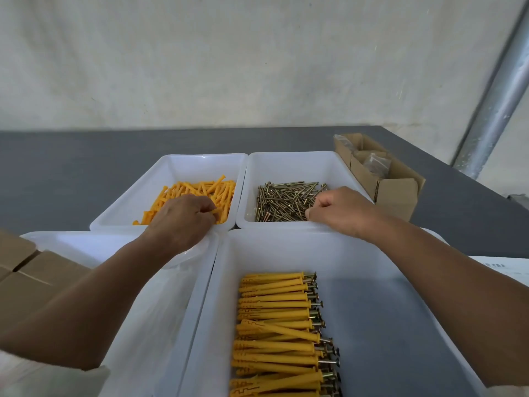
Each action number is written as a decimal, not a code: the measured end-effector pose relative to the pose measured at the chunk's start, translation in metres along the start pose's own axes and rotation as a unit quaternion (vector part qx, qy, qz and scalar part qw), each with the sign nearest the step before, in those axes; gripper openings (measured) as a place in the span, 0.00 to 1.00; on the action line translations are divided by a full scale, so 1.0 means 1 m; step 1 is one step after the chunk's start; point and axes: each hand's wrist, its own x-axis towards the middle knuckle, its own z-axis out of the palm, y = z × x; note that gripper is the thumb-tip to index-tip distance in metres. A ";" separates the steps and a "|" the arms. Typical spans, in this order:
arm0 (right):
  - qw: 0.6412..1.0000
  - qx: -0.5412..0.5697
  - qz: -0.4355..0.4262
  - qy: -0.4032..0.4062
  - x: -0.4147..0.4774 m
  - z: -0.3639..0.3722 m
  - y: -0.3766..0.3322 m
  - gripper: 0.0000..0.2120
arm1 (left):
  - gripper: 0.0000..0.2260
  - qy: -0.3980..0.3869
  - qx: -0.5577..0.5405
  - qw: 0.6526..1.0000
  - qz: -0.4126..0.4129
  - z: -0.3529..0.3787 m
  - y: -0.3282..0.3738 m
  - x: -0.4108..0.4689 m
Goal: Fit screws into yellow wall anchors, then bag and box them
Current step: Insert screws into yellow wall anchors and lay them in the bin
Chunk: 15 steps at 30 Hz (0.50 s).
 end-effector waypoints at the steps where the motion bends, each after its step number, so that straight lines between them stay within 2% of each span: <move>1: 1.000 0.003 0.003 0.016 0.000 -0.001 0.000 0.12 | 0.07 0.018 0.003 1.000 0.003 0.000 -0.001 0.001; 6: 0.980 0.177 0.027 0.091 -0.004 -0.006 0.002 0.12 | 0.10 0.115 -0.024 0.993 0.014 -0.004 0.001 0.004; 10: 0.966 0.251 0.012 0.061 -0.007 -0.009 -0.007 0.12 | 0.06 0.172 -0.165 0.971 0.030 -0.009 0.007 0.003; 13: 0.949 0.315 -0.006 0.019 -0.010 -0.007 -0.016 0.12 | 0.05 0.149 -0.366 0.918 -0.038 -0.014 0.009 0.005; 15: 0.941 0.339 -0.018 -0.003 -0.012 -0.005 -0.020 0.12 | 0.04 0.119 -0.463 0.875 -0.083 -0.016 0.011 0.006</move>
